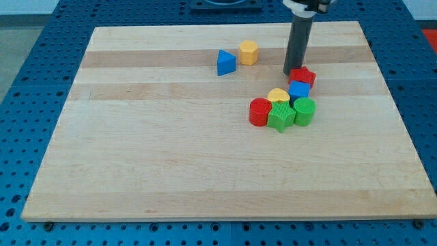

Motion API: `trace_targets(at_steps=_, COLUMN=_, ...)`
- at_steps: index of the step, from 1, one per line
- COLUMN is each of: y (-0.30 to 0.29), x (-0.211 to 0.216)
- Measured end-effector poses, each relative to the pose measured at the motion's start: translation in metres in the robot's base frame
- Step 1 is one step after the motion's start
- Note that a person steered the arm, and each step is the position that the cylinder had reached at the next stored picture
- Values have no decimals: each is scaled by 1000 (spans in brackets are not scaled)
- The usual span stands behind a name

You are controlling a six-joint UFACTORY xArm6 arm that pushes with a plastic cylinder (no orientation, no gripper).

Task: Push the red star into the blue triangle

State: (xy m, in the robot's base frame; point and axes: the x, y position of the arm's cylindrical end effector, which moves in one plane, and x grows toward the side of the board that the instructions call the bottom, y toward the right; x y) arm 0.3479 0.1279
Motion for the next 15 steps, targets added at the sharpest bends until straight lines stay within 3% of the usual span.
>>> trace_targets(at_steps=2, y=2, x=5)
trace_targets(at_steps=4, y=13, x=-26)
trace_targets(at_steps=6, y=71, x=-16)
trace_targets(at_steps=9, y=69, x=17)
trace_targets(at_steps=15, y=19, x=17)
